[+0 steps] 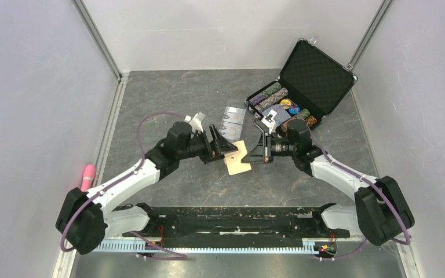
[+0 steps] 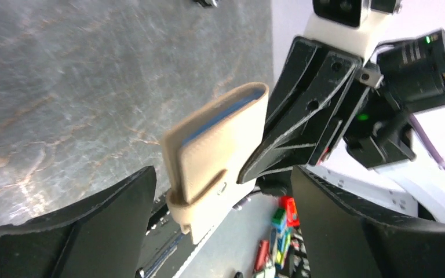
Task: Put the credit cards into the card holder
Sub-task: Pick up the card holder from the center of the board.
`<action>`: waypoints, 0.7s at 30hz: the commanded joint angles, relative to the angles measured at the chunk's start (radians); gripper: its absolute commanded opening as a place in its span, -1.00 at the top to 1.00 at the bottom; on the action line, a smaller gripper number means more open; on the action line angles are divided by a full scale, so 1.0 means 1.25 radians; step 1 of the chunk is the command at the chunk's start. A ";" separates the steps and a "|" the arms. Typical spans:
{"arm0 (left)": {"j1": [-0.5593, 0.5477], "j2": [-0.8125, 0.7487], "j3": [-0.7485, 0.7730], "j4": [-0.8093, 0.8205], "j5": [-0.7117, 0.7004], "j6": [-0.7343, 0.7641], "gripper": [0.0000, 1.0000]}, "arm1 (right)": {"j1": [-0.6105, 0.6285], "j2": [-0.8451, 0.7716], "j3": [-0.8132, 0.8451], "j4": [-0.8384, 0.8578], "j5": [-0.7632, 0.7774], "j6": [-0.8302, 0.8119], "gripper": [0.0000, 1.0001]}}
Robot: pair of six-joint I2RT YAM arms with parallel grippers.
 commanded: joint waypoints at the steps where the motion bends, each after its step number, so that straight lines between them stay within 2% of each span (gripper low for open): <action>1: -0.003 -0.004 0.174 -0.349 -0.142 0.165 -0.86 | -0.004 -0.019 0.086 -0.198 0.114 -0.122 1.00; 4: -0.013 0.042 0.274 -0.495 -0.188 0.228 -0.84 | -0.003 -0.016 0.135 -0.331 0.188 -0.204 1.00; 10: -0.102 0.169 0.427 -0.641 -0.261 0.275 -0.65 | 0.001 -0.012 0.171 -0.406 0.255 -0.251 1.00; 15: -0.141 0.251 0.489 -0.651 -0.282 0.268 -0.48 | 0.009 -0.015 0.174 -0.421 0.278 -0.250 1.00; 21: -0.154 0.321 0.521 -0.628 -0.269 0.264 -0.45 | 0.015 -0.005 0.178 -0.434 0.280 -0.253 1.00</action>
